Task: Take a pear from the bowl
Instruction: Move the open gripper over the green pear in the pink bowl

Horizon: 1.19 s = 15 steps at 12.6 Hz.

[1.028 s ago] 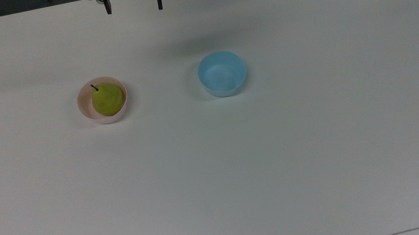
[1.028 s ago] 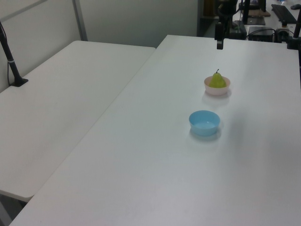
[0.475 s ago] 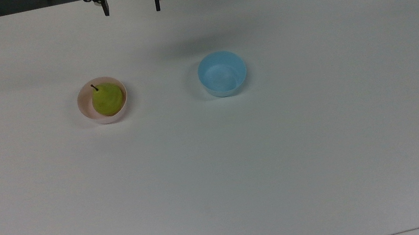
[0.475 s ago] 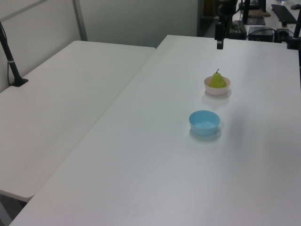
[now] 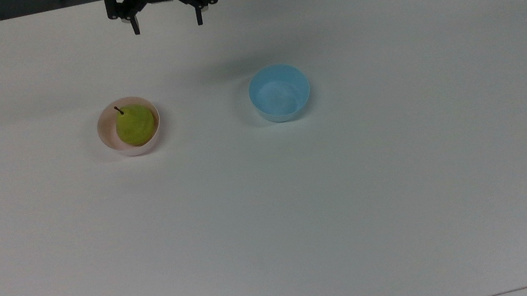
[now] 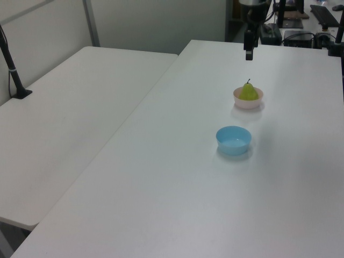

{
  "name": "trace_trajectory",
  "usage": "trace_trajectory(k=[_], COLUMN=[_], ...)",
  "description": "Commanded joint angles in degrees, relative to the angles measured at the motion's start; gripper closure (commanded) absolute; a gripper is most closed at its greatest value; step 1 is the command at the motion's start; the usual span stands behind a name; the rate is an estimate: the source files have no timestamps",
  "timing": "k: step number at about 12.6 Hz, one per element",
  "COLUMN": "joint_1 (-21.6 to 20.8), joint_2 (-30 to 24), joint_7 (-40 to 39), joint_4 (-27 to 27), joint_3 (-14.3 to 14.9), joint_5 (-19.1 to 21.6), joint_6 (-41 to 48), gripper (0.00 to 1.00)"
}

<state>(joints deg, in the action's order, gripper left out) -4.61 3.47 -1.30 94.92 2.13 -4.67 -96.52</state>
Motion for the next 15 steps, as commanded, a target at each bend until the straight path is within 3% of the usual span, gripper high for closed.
trace_trajectory(k=[1, 4, 12, 15], joint_1=[1.26, 4.34, 10.23, 10.94], joint_2=[1.63, 2.33, 8.12, 12.08], joint_7=[-3.79, -9.23, -12.32, -12.32], joint_4=[0.61, 3.94, 9.04, 9.4], joint_3=[0.51, 0.51, 0.51, 0.51], joint_5=[0.63, 0.45, -2.7, -4.55], joint_6=[-2.27, -4.27, -14.46, -18.43], gripper=[0.0, 0.0, 0.0, 0.06])
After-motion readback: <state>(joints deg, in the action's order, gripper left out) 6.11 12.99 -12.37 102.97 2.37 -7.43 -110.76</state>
